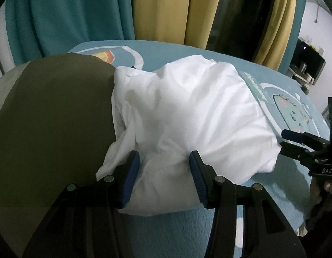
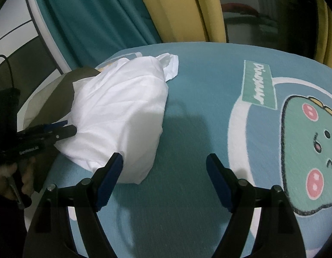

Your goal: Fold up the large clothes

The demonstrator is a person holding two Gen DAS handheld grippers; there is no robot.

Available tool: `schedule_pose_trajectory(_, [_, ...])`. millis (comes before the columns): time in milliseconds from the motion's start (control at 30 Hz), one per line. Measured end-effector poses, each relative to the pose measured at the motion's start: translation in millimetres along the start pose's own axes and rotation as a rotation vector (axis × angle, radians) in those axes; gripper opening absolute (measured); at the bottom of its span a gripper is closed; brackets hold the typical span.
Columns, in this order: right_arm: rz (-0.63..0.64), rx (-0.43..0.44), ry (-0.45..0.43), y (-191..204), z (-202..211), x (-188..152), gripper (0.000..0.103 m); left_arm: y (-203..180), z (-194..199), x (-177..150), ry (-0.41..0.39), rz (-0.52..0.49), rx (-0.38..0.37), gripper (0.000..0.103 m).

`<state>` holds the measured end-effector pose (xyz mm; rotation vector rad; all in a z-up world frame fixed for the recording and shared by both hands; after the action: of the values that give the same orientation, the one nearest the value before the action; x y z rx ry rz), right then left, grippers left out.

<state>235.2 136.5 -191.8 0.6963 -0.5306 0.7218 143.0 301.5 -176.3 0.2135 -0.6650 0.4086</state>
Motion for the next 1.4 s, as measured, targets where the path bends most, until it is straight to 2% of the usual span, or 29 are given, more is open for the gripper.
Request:
schedule_pose_trajectory(233, [-0.035,-0.014,-0.003,-15,14,-13,0.079,-3,9,-7,-0.011,0.001,0.012,0.051])
schedule_pose_trajectory(500, [-0.05,-0.03,-0.03,-24,35,-18,0.079,-5,21,-10,-0.027,0.055,0.03,0.051])
schedule_pose_trajectory(867, [-0.066,-0.052,-0.061,-33,68,-34,0.079,-11,51,-18,-0.079,0.134,0.01,0.051])
schedule_pose_trajectory(1033, [-0.077,-0.067,-0.076,-39,85,-43,0.079,-24,64,-22,-0.096,0.127,0.015,0.051])
schedule_pose_trajectory(1400, [-0.11,-0.125,-0.113,-56,124,-60,0.079,-59,74,-33,-0.105,0.081,-0.028,0.051])
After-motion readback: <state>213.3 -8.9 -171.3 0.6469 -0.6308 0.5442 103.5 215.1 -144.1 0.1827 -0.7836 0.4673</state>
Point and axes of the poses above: each gripper's, at about its wrist camera, not at the fingertips, and z roughly against the way its jaws point, y to its left, x to its top, the point moved 9 cm from there along -z, roughly the way its jaws point, and after that the axes turned 12 degrees about x, right-handed, at the moved point
